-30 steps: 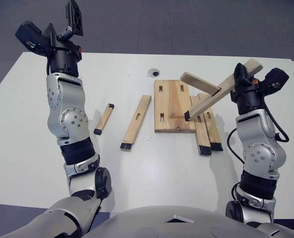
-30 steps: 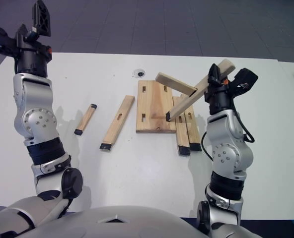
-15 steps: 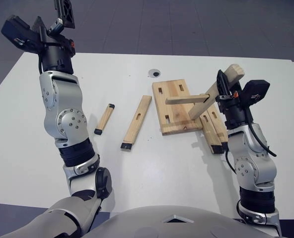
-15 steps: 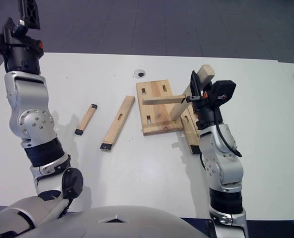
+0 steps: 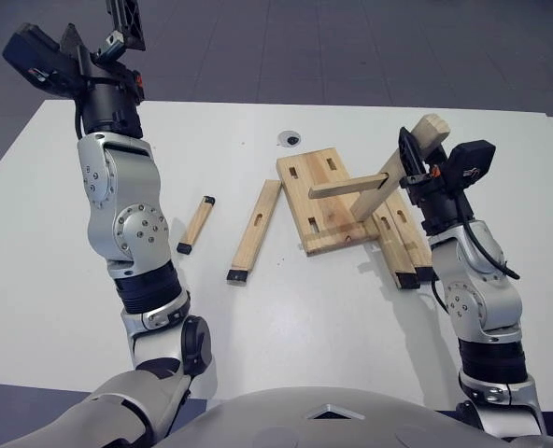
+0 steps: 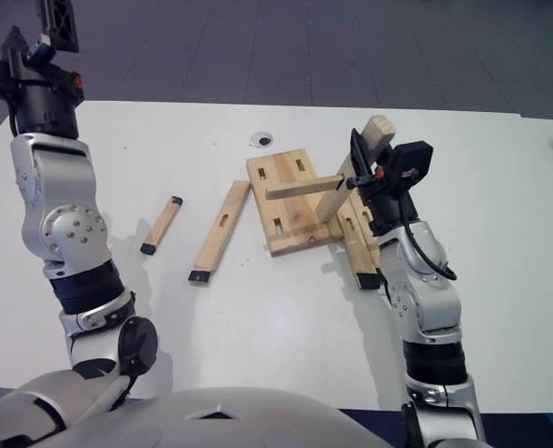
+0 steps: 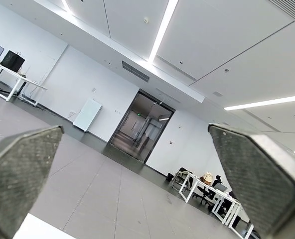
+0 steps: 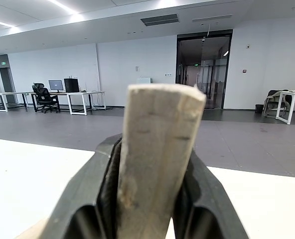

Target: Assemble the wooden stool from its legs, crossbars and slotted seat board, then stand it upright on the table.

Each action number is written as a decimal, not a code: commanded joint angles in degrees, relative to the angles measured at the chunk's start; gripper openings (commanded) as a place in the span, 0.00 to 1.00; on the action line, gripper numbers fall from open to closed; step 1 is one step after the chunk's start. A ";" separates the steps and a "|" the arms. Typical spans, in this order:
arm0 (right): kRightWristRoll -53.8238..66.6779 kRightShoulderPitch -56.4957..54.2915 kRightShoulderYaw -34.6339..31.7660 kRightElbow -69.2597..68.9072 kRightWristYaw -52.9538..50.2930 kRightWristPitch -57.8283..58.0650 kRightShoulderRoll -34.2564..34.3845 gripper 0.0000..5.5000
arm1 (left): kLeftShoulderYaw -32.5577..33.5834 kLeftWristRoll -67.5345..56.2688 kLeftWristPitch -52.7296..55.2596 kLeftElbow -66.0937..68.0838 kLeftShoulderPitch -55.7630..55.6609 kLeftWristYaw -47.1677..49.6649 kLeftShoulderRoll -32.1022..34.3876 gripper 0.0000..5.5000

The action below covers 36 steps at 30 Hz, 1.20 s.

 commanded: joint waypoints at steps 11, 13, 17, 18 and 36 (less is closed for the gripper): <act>-4.52 4.20 4.76 12.21 2.42 12.12 -3.01 0.20 | -1.90 2.86 -1.56 3.20 -0.72 -0.78 -0.89 0.98; -4.42 3.82 4.83 12.34 2.59 11.89 -2.84 0.29 | -1.97 3.07 -1.68 3.40 -0.92 -0.81 -0.93 0.98; -5.10 3.25 4.33 12.48 3.34 12.25 -2.09 0.39 | -2.20 3.14 -1.93 3.78 -1.08 -0.89 -0.92 0.98; -5.25 3.19 4.22 12.41 3.48 12.31 -1.91 0.42 | -2.27 3.15 -2.01 3.93 -1.12 -0.92 -0.90 0.98; 17.39 -16.53 -15.93 -4.69 13.66 14.75 -8.21 0.94 | -1.96 3.74 -3.53 5.01 -0.63 -1.01 -1.35 0.98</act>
